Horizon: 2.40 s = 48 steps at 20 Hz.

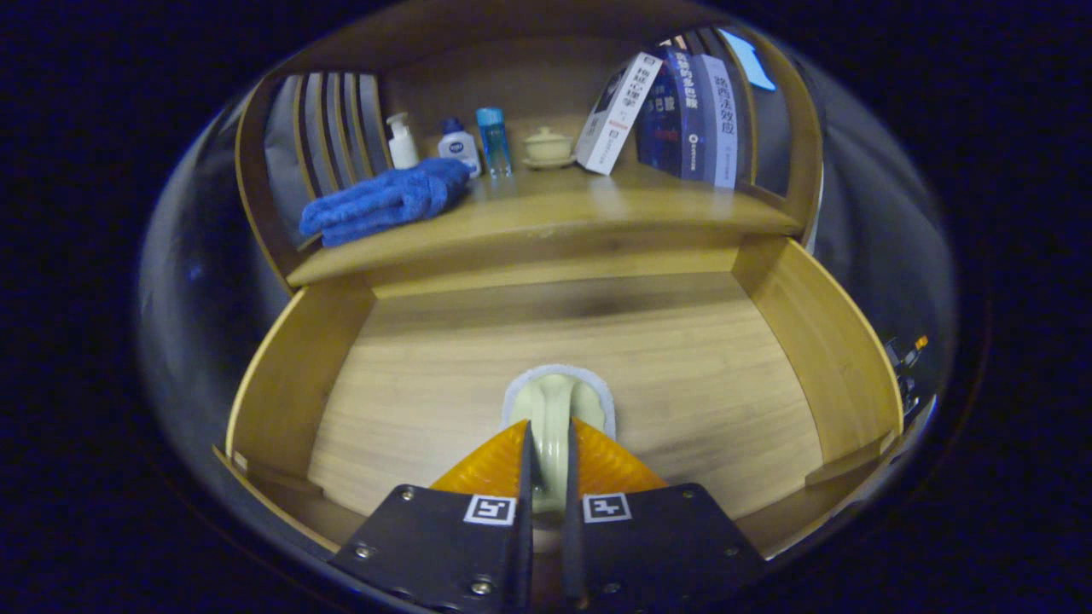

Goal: Pull open the drawer, take out the items inside it, and place them on the countertop above the cabinet.

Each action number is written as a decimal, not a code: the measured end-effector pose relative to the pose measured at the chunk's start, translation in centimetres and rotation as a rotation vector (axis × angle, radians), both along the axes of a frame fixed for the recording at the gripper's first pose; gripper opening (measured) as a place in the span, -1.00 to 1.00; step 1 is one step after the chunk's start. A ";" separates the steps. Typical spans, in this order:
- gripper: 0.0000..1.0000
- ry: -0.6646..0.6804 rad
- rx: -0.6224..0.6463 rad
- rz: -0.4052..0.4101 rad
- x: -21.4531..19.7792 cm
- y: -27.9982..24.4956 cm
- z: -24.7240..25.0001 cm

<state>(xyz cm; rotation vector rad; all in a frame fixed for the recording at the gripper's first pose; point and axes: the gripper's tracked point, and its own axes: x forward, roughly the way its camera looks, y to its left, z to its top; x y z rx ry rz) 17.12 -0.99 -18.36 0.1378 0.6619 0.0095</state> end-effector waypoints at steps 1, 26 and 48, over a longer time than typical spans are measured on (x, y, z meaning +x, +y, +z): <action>-0.70 -0.011 0.031 -0.010 -0.1 0.3 0.9; -0.70 -0.211 0.246 -0.089 15.5 2.2 10.7; 0.34 -0.456 0.082 -0.190 22.0 0.5 13.9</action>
